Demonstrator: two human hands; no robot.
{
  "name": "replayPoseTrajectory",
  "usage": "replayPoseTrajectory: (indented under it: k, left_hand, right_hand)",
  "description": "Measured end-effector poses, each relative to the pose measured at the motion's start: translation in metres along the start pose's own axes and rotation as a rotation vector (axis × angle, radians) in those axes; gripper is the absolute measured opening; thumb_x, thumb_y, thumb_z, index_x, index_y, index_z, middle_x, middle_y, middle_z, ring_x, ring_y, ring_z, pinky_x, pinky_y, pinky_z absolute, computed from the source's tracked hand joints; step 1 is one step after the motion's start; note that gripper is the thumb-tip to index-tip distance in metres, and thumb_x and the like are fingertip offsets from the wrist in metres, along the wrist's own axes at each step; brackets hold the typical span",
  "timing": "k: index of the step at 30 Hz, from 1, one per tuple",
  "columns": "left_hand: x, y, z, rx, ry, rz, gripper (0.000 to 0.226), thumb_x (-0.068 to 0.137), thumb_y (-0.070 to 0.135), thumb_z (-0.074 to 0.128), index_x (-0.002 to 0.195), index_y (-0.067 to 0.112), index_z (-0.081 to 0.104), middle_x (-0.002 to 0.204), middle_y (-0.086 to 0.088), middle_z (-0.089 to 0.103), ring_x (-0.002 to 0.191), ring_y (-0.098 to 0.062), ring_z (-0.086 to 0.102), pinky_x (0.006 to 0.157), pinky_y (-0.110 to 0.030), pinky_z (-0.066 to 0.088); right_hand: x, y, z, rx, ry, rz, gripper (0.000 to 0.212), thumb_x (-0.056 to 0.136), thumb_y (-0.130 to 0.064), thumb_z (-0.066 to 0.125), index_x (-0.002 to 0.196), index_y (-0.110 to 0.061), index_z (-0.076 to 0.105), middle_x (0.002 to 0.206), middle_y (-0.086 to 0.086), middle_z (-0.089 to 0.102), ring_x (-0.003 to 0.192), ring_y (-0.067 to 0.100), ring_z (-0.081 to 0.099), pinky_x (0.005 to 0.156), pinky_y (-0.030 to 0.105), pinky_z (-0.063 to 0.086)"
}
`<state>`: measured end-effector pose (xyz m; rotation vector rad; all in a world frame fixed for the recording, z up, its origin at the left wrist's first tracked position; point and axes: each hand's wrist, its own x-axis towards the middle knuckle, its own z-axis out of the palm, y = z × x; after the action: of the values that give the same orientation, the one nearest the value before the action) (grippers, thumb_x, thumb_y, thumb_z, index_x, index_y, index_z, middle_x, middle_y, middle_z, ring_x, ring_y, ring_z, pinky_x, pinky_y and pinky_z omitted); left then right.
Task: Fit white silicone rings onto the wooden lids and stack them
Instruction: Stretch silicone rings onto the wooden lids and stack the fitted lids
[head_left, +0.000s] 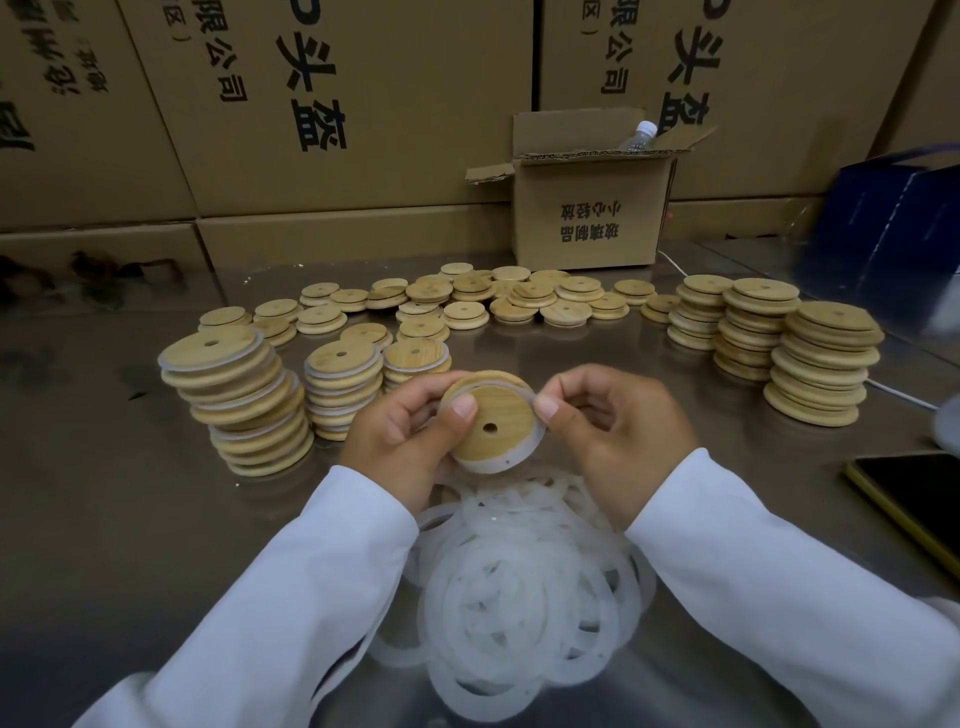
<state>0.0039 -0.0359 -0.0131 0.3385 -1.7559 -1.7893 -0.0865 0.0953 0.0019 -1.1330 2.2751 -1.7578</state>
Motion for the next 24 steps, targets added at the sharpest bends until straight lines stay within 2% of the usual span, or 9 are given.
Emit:
replayPoseTrajectory:
  k: [3, 5, 7, 9, 13, 15, 18, 21, 24]
  left_hand:
    - [0.0, -0.001, 0.0, -0.043, -0.001, -0.022, 0.034, 0.066, 0.025, 0.06, 0.097, 0.013, 0.066, 0.088, -0.008, 0.072, 0.084, -0.022, 0.068, 0.068, -0.034, 0.057]
    - [0.0, -0.001, 0.001, -0.056, 0.01, -0.023, 0.034, 0.066, 0.024, 0.06, 0.098, 0.013, 0.066, 0.086, -0.007, 0.073, 0.083, -0.021, 0.069, 0.065, -0.031, 0.057]
    - [-0.001, 0.0, 0.001, -0.045, 0.042, -0.004, 0.034, 0.066, 0.025, 0.061, 0.097, 0.013, 0.067, 0.088, -0.009, 0.073, 0.086, -0.024, 0.069, 0.07, -0.037, 0.057]
    - [-0.003, 0.002, 0.002, -0.006, 0.068, 0.034, 0.035, 0.065, 0.029, 0.063, 0.097, 0.014, 0.068, 0.092, -0.011, 0.072, 0.091, -0.029, 0.068, 0.079, -0.045, 0.055]
    - [-0.007, 0.003, 0.007, 0.029, 0.098, 0.055, 0.032, 0.06, 0.033, 0.065, 0.089, 0.019, 0.069, 0.089, -0.008, 0.072, 0.089, -0.026, 0.068, 0.083, -0.052, 0.053]
    - [-0.007, 0.004, 0.009, 0.032, 0.113, 0.052, 0.034, 0.06, 0.034, 0.066, 0.089, 0.018, 0.069, 0.088, -0.008, 0.072, 0.087, -0.026, 0.068, 0.082, -0.053, 0.053]
    - [-0.006, 0.004, 0.01, 0.007, 0.139, 0.05, 0.035, 0.06, 0.035, 0.066, 0.09, 0.017, 0.069, 0.089, -0.01, 0.072, 0.088, -0.028, 0.068, 0.082, -0.053, 0.053]
    - [-0.006, 0.004, 0.01, -0.034, 0.133, 0.045, 0.036, 0.058, 0.035, 0.067, 0.09, 0.017, 0.068, 0.089, -0.011, 0.072, 0.087, -0.029, 0.068, 0.081, -0.052, 0.053]
    - [-0.004, 0.003, 0.009, -0.042, 0.06, 0.016, 0.031, 0.061, 0.027, 0.069, 0.09, 0.016, 0.066, 0.085, -0.008, 0.073, 0.083, -0.025, 0.069, 0.076, -0.043, 0.055]
  right_hand:
    - [-0.001, -0.002, 0.0, 0.005, 0.024, -0.025, 0.019, 0.083, -0.014, 0.064, 0.069, -0.026, 0.062, 0.072, -0.01, 0.065, 0.074, 0.007, 0.062, 0.071, 0.015, 0.05]
    - [-0.002, -0.002, 0.0, 0.026, 0.046, -0.029, 0.017, 0.082, -0.014, 0.066, 0.069, -0.025, 0.064, 0.072, -0.01, 0.067, 0.073, 0.005, 0.062, 0.069, 0.012, 0.05]
    - [-0.003, -0.002, 0.001, 0.051, 0.069, -0.027, 0.015, 0.08, -0.016, 0.068, 0.069, -0.025, 0.066, 0.071, -0.01, 0.068, 0.072, 0.003, 0.063, 0.069, 0.013, 0.051]
    - [-0.005, 0.0, 0.001, 0.083, 0.082, -0.016, 0.013, 0.078, -0.017, 0.07, 0.069, -0.025, 0.067, 0.073, -0.009, 0.07, 0.073, 0.004, 0.065, 0.074, 0.021, 0.053]
    - [-0.007, 0.004, 0.005, 0.101, 0.109, 0.006, 0.007, 0.076, -0.019, 0.071, 0.073, -0.023, 0.067, 0.076, -0.008, 0.071, 0.077, 0.007, 0.066, 0.079, 0.033, 0.055]
    - [-0.009, 0.004, 0.008, 0.098, 0.134, -0.004, 0.005, 0.074, -0.025, 0.07, 0.075, -0.023, 0.065, 0.076, -0.01, 0.069, 0.076, 0.004, 0.065, 0.077, 0.031, 0.055]
    - [-0.012, 0.002, 0.011, 0.094, 0.176, -0.04, 0.011, 0.069, -0.034, 0.065, 0.074, -0.024, 0.064, 0.076, -0.014, 0.068, 0.074, 0.0, 0.063, 0.072, 0.018, 0.052]
    - [-0.011, 0.002, 0.01, 0.074, 0.214, -0.053, 0.005, 0.071, -0.029, 0.064, 0.071, -0.024, 0.065, 0.075, -0.016, 0.067, 0.072, 0.0, 0.063, 0.07, 0.016, 0.051]
    - [-0.009, 0.004, 0.008, 0.035, 0.244, -0.053, 0.005, 0.076, -0.021, 0.066, 0.071, -0.023, 0.065, 0.07, -0.014, 0.067, 0.071, 0.001, 0.062, 0.07, 0.017, 0.051]
